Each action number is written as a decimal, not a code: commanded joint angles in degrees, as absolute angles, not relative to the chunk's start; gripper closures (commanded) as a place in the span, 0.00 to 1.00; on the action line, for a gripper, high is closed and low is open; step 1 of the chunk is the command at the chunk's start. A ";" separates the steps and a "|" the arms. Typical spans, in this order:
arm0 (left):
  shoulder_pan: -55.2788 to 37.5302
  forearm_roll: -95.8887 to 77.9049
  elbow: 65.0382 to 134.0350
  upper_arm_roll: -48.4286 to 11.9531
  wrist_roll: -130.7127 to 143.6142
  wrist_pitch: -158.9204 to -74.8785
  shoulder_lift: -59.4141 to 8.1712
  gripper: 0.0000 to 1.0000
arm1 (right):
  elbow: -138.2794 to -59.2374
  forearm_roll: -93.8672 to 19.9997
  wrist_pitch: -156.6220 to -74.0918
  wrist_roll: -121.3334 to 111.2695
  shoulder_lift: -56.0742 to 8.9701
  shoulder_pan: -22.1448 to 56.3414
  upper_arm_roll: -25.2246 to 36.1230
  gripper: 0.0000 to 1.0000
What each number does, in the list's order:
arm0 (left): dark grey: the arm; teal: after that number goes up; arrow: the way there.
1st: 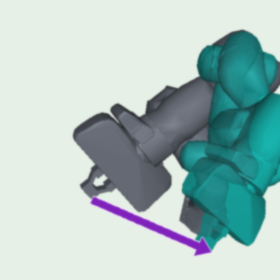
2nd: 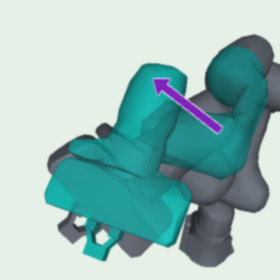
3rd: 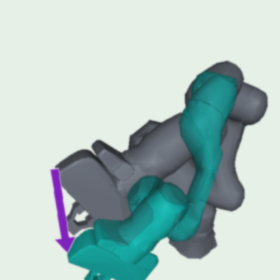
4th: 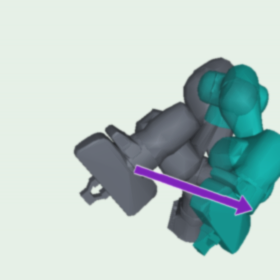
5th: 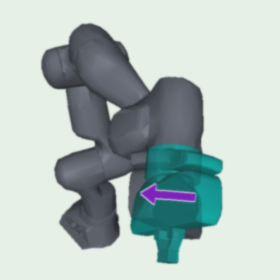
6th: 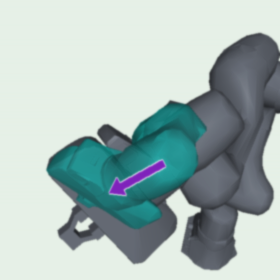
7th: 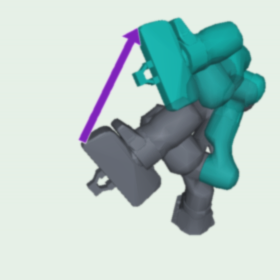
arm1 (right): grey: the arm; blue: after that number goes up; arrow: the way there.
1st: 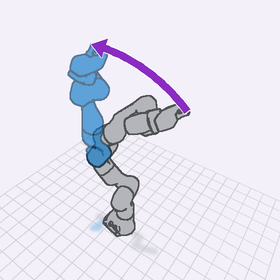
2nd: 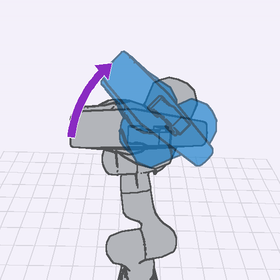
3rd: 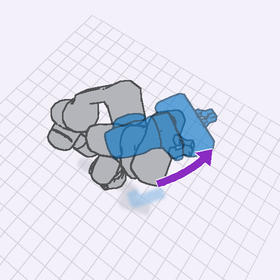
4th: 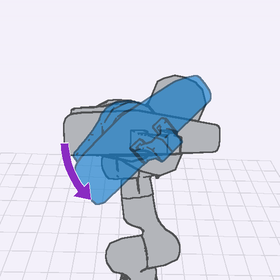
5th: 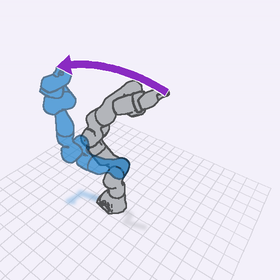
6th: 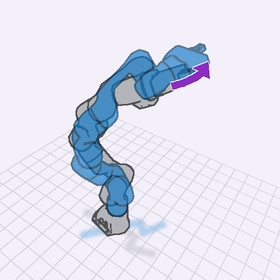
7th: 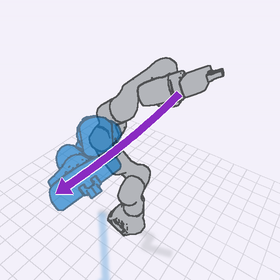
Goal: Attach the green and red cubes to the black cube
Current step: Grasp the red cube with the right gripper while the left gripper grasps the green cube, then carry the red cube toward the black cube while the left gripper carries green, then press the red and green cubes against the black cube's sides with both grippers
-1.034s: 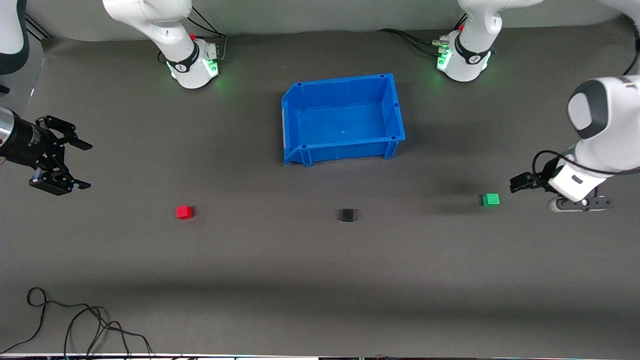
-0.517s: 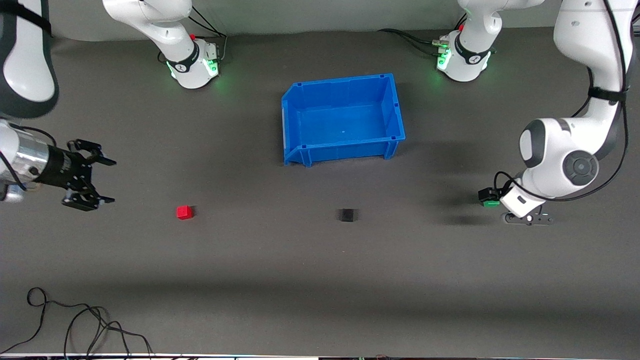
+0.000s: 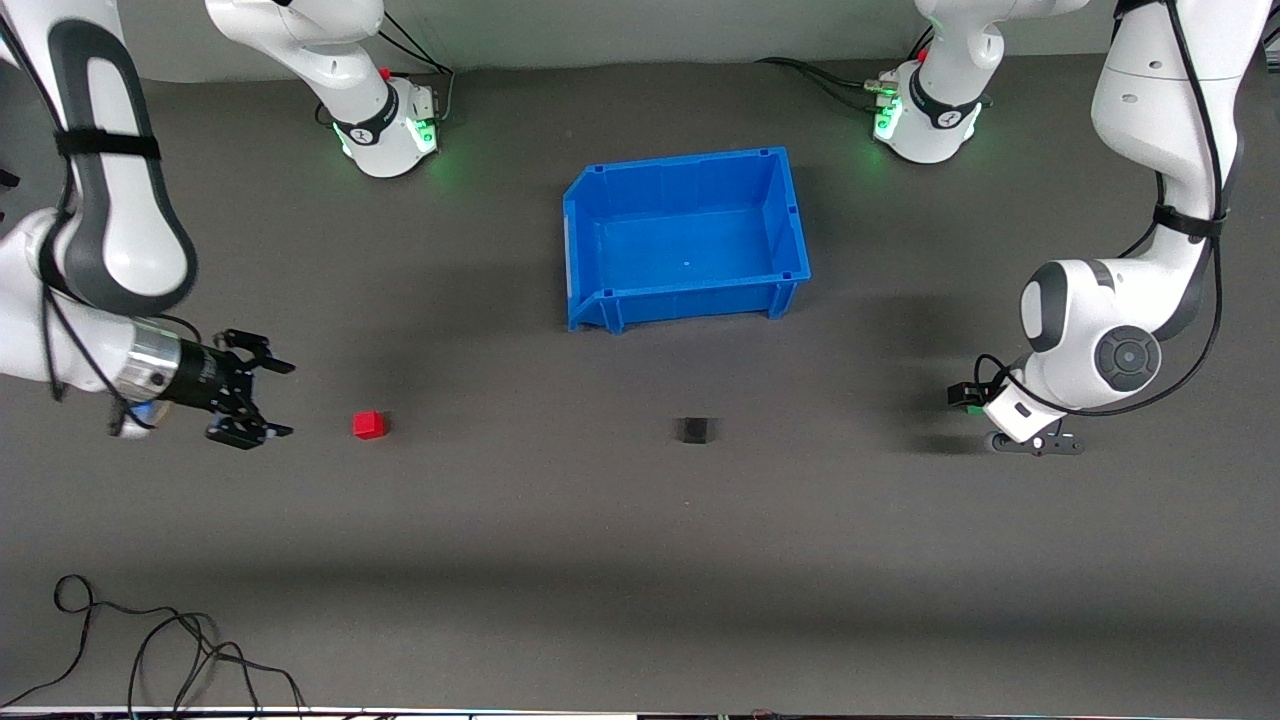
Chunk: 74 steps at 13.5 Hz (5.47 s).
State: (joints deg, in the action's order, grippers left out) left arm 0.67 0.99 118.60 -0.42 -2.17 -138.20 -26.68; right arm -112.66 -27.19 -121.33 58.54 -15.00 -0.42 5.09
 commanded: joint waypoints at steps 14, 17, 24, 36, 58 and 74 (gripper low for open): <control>1.58 2.29 116.99 -0.26 -1.76 -140.98 -29.62 1.00 | -112.68 -42.63 -134.82 46.14 -32.43 0.44 5.27 0.15; 1.58 1.68 116.54 -0.26 -0.10 -139.84 -27.78 1.00 | -112.68 -42.63 -134.56 46.49 -32.43 0.44 5.19 0.48; -6.15 2.20 105.83 -0.88 31.96 -124.55 -24.96 1.00 | -111.98 -42.63 -134.21 49.03 -30.25 0.79 5.01 0.69; -13.09 -4.64 95.71 -2.63 83.21 -124.71 -31.73 1.00 | -102.75 -41.84 -135.69 78.63 -29.79 21.34 5.36 0.72; -30.41 -6.24 88.33 -3.08 124.80 -137.20 -45.62 1.00 | -83.67 -41.92 -154.59 105.64 -51.06 44.38 5.27 0.71; -30.41 -5.10 87.81 -3.34 123.66 -135.97 -44.74 0.00 | -82.26 -39.30 -154.69 104.86 -51.25 44.38 6.58 0.00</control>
